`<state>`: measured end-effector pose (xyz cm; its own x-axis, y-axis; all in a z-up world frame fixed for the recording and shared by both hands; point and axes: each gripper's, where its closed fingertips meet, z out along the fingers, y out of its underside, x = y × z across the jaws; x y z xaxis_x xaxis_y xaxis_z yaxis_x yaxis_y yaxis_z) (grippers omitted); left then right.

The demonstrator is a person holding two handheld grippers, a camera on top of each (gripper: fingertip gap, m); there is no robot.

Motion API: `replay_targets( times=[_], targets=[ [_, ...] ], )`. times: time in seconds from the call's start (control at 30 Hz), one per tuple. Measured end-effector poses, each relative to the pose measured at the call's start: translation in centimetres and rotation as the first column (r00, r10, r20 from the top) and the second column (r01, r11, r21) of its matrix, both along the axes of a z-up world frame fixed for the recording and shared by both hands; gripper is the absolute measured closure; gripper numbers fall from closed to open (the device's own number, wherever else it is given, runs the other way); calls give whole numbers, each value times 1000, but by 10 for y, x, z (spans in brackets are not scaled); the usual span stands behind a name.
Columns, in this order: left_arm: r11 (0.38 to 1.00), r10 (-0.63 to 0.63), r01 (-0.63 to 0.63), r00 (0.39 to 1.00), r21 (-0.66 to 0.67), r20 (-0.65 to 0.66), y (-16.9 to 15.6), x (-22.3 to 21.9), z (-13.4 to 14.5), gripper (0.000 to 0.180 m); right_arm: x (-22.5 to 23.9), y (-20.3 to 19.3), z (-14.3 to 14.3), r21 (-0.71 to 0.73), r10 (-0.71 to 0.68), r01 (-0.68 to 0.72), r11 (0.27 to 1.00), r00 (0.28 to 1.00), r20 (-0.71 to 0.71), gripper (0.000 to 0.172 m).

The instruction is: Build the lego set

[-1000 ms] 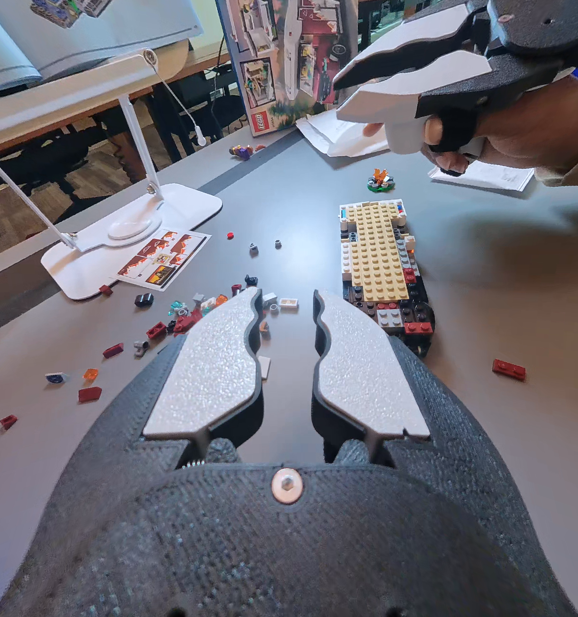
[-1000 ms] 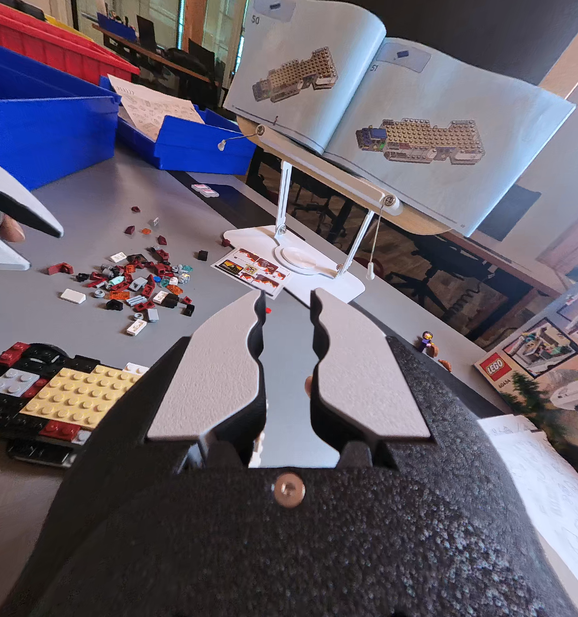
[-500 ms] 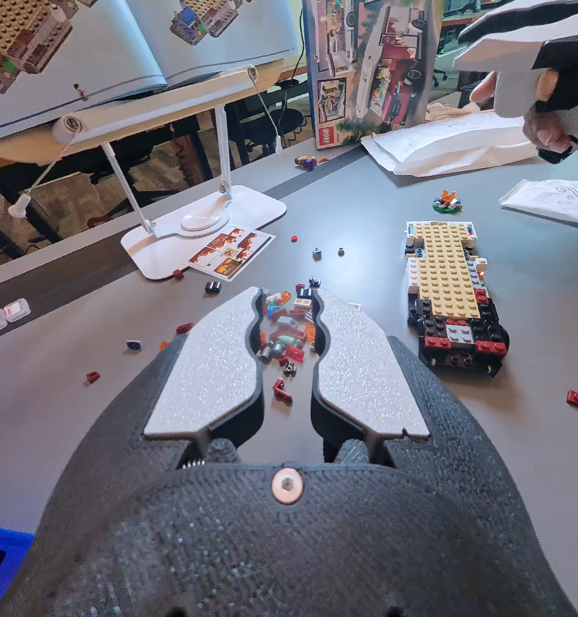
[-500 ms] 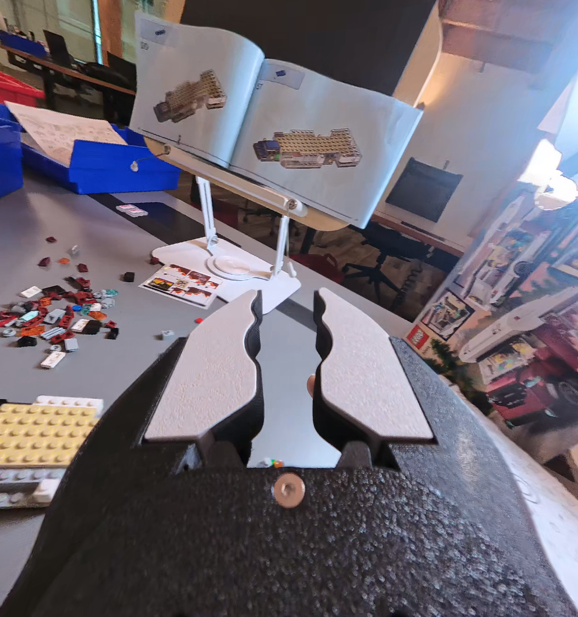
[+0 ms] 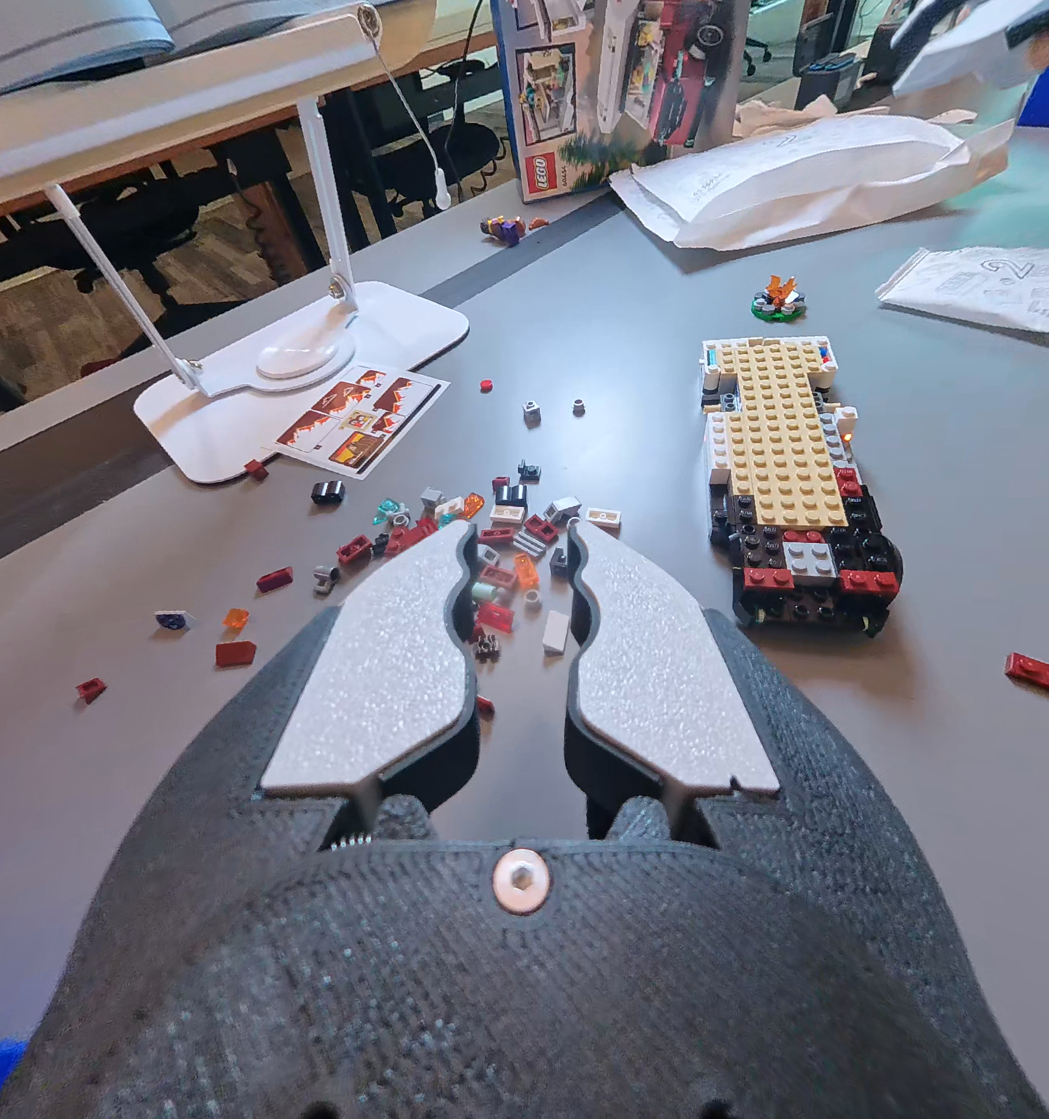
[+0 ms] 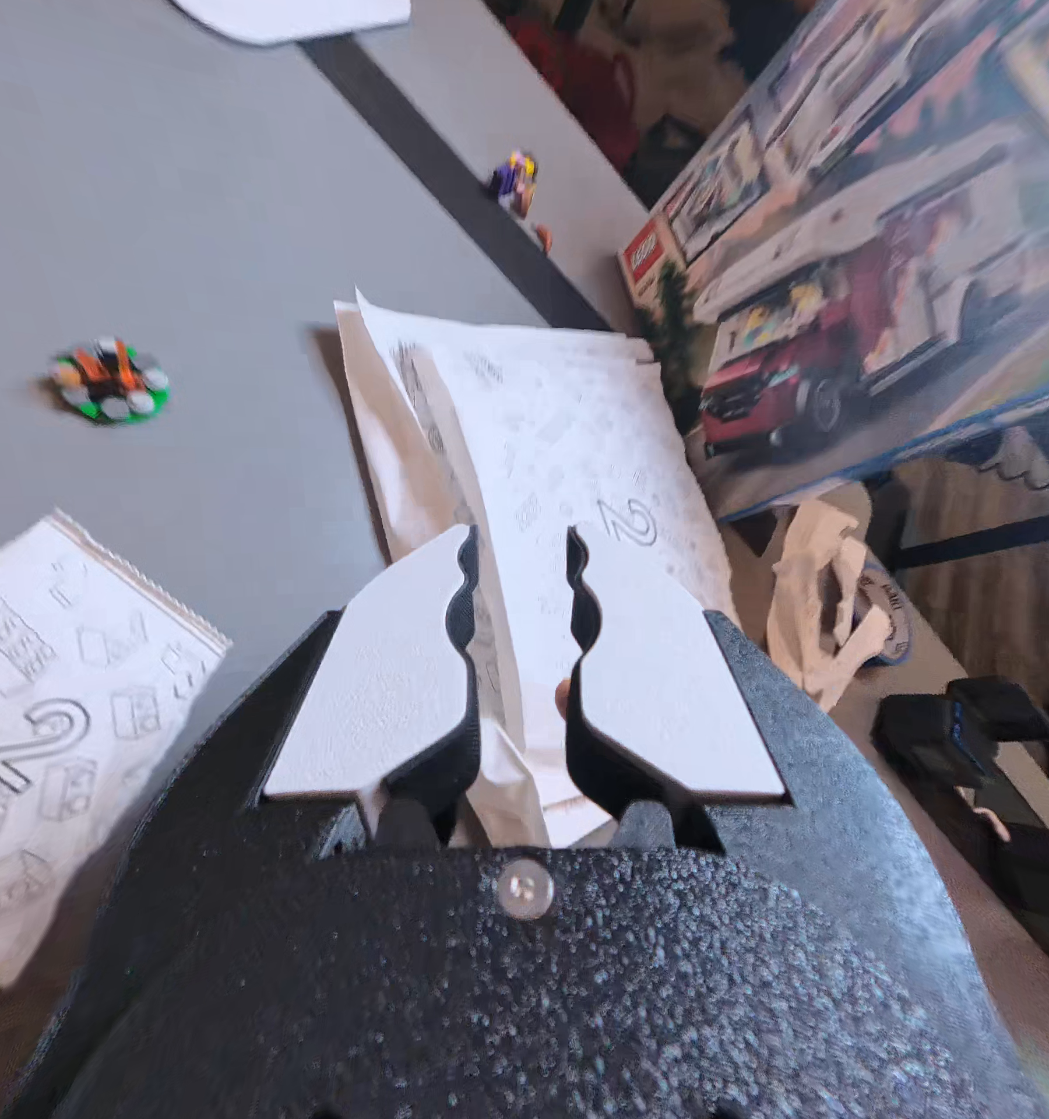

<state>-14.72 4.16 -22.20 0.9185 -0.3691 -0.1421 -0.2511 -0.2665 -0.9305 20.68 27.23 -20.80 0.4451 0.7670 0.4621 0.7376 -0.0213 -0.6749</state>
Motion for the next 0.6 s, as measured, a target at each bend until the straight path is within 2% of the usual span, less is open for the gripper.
replay_targets(
  times=[0.07, 0.13, 0.27, 0.4, 0.43, 0.5, 0.57, 0.6],
  targets=[
    [1000, 16, -16, 1000, 0, 0, 1, -4, 0, 153, 15, 1, -20, -78, 16, -12, 997, 999, 50, 141],
    [999, 31, -31, 999, -8, 12, 3, -6, -1, 153, 22, -8, -25, -134, 51, -42, 990, 997, 58, 140],
    [999, 41, -41, 999, -30, 29, 5, -7, -7, 155, 31, 0, -19, -76, 48, -39, 996, 992, 115, 140],
    [998, 39, -37, 999, -52, 30, 9, -2, -12, 155, 24, 12, -46, -149, 62, -30, 988, 975, 215, 133],
    [998, 35, -33, 999, -55, 23, 9, 0, -13, 155, 23, 15, -51, -128, 65, -33, 991, 964, 257, 135],
    [999, 33, -33, 999, -42, -13, 6, 1, -13, 155, 23, 24, -53, -56, 40, -23, 998, 945, 326, 154],
    [999, 36, -37, 998, -28, -45, 5, 1, -12, 156, 20, 30, -46, -7, 18, -17, 1000, 943, 332, 168],
    [999, 35, -36, 998, -24, -46, 5, 1, -11, 156, 20, 32, -37, 25, 3, -12, 1000, 947, 322, 169]
  ],
)
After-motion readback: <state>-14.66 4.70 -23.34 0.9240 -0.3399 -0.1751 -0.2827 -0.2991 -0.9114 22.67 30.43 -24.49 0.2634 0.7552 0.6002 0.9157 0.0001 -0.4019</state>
